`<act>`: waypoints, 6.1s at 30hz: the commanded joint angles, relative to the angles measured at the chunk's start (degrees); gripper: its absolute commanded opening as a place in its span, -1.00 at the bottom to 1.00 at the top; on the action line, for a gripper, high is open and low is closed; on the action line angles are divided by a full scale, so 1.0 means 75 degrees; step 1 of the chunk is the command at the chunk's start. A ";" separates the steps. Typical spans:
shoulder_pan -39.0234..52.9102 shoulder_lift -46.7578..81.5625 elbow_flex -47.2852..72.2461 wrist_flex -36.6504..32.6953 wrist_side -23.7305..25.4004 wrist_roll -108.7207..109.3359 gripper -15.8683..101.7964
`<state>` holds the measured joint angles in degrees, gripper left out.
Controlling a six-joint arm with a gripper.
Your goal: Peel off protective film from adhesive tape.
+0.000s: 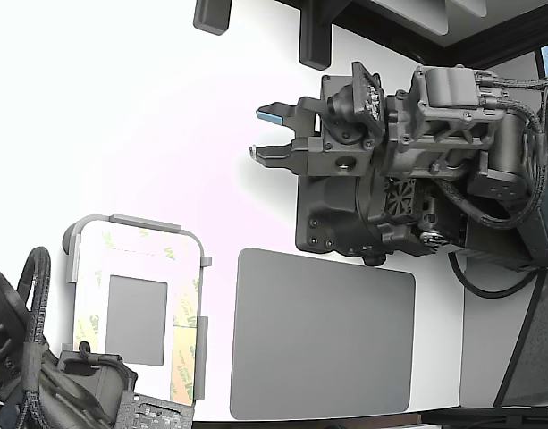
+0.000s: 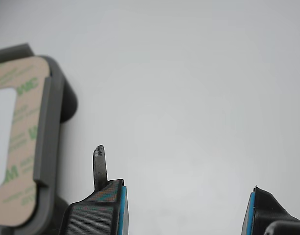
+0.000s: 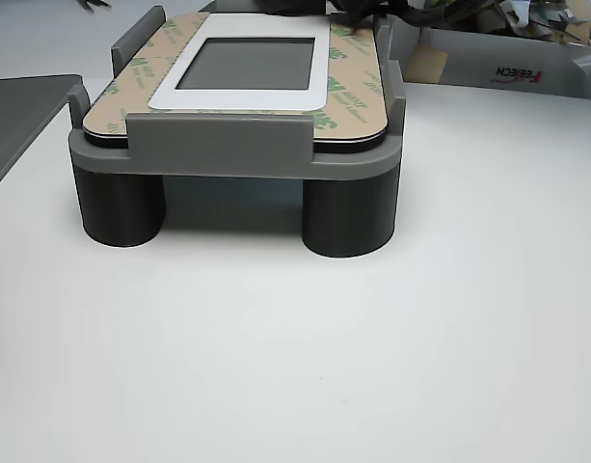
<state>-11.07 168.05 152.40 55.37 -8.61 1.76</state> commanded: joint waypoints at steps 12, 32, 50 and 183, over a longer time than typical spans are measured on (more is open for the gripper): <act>0.1605 0.0023 0.0117 -0.0363 0.0234 -1.1250 -0.94; 0.3258 -0.2672 0.0000 -0.3832 0.0469 -1.4332 -0.93; 0.5555 -0.7230 -0.3516 -0.3656 0.2191 -1.3793 -0.92; 0.7043 -0.9352 -0.4898 -0.3387 0.2391 -1.2703 -0.91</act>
<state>42.28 96.59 117.42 30.85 9.58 -93.43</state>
